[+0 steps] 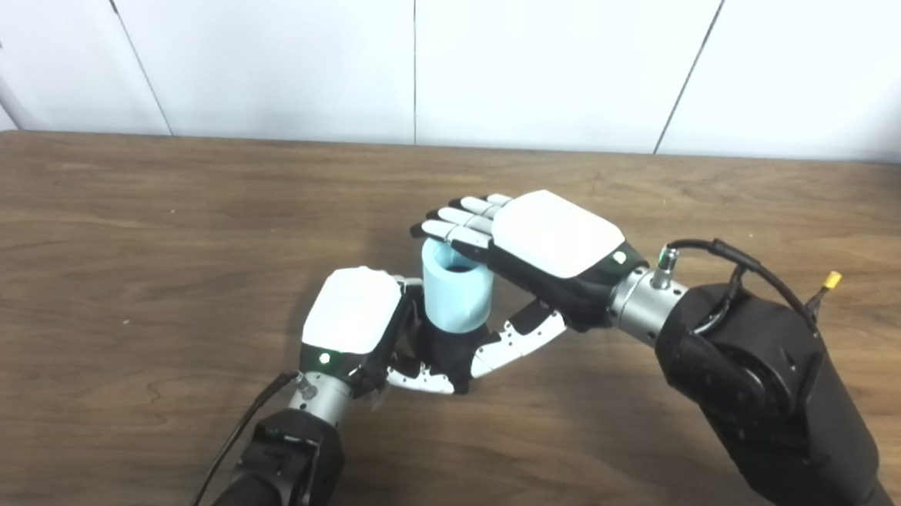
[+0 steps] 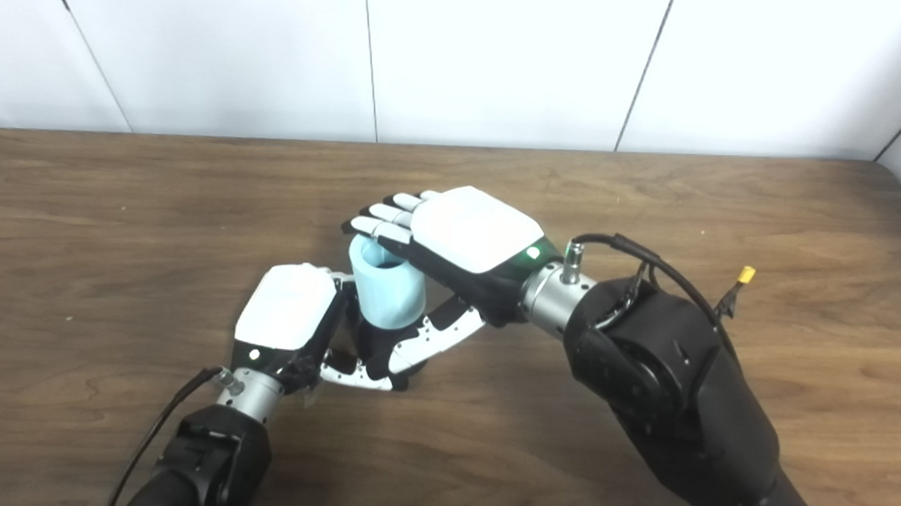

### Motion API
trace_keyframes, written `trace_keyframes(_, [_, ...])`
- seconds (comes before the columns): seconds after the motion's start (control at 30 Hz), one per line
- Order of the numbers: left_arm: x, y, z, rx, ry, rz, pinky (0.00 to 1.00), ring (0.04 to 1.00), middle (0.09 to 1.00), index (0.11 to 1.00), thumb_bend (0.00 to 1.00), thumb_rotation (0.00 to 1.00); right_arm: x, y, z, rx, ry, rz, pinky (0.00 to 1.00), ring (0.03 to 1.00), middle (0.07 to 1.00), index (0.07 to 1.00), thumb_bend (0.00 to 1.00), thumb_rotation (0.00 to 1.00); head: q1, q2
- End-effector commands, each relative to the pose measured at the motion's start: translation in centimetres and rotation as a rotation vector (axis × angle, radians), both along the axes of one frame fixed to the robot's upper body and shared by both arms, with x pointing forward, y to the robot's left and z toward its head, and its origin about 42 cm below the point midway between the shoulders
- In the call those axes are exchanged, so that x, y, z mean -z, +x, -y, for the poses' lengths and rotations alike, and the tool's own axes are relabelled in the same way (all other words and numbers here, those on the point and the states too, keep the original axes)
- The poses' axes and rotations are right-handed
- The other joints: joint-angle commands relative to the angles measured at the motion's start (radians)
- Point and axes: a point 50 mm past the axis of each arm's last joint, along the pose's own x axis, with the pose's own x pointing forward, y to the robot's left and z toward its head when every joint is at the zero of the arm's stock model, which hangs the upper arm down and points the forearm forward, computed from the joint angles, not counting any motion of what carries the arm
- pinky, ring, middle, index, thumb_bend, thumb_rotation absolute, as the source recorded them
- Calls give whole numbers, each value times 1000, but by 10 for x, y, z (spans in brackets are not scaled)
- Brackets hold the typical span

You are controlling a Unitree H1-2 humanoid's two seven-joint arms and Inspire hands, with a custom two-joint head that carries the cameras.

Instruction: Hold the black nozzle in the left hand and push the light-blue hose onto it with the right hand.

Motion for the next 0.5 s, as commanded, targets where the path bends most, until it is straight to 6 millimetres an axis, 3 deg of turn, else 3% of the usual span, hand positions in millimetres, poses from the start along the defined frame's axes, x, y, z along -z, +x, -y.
trace_keyframes(0.0, [11,-9,3,30,-1,-68,712,618,529,466,520,0,-7,2,-2,-29,-6,-11,915,950,928,907,776,788,1,1])
trace_keyframes(0.47, [10,-8,4,31,13,-79,696,597,505,480,523,0,-38,10,-13,-63,93,80,954,948,932,915,756,803,1,2])
